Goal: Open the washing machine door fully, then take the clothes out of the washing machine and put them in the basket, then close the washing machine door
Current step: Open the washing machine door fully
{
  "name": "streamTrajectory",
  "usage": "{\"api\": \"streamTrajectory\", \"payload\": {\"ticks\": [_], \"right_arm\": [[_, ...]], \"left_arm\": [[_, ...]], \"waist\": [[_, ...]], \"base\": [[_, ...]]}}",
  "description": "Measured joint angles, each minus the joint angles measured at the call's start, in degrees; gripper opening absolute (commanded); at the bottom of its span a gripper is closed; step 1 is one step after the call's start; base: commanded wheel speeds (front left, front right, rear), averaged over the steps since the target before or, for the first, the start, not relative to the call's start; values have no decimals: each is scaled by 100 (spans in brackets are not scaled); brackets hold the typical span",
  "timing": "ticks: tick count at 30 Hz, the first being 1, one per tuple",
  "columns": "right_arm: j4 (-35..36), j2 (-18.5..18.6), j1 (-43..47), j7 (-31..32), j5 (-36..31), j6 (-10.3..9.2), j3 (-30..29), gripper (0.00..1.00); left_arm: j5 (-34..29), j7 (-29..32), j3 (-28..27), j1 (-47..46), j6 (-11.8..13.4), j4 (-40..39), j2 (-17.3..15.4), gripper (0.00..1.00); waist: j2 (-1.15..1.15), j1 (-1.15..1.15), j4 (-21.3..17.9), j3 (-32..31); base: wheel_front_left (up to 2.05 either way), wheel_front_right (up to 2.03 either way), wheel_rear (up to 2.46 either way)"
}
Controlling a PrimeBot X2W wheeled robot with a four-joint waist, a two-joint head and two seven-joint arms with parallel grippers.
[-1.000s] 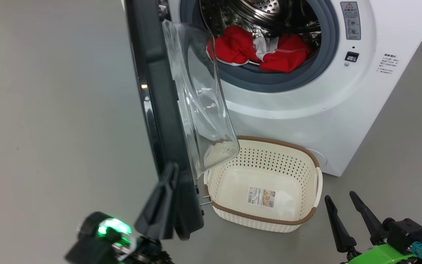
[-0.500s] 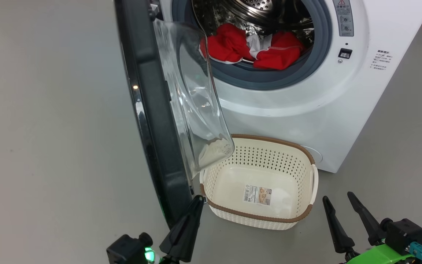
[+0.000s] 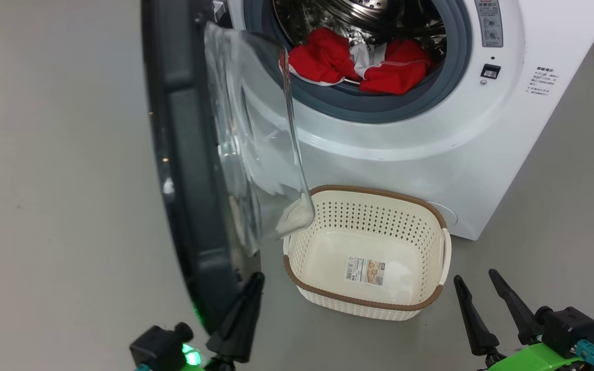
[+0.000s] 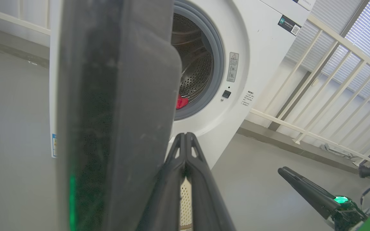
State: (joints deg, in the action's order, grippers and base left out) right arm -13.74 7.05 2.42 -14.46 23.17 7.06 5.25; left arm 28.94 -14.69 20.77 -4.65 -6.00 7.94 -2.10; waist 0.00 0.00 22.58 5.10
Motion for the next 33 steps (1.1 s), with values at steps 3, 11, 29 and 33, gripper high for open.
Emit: {"api": "streamTrajectory", "payload": {"ticks": [3, 11, 29, 33], "right_arm": [[3, -2, 0, 0, 0, 0, -2, 100], [15, -4, -1, 0, 0, 0, -3, 100], [60, 11, -43, 0, -3, 0, -4, 100], [68, 19, -126, 0, -3, 0, -1, 100]], "left_arm": [[-20, -1, -235, 3, 52, 0, 7, 0], [-133, -1, -968, 88, 126, -18, 5, 0], [-586, -1, -2939, -142, 79, 256, 78, 0], [-635, -1, -3401, -311, -8, 397, 105, 0]], "waist": [[0, 0, 23, 4], [0, 0, 86, 63], [0, 0, -13, 313], [0, 0, -48, 403]], "base": [[0, 0, 0], [0, 0, 0], [0, 0, 0], [0, 0, 0]]}}
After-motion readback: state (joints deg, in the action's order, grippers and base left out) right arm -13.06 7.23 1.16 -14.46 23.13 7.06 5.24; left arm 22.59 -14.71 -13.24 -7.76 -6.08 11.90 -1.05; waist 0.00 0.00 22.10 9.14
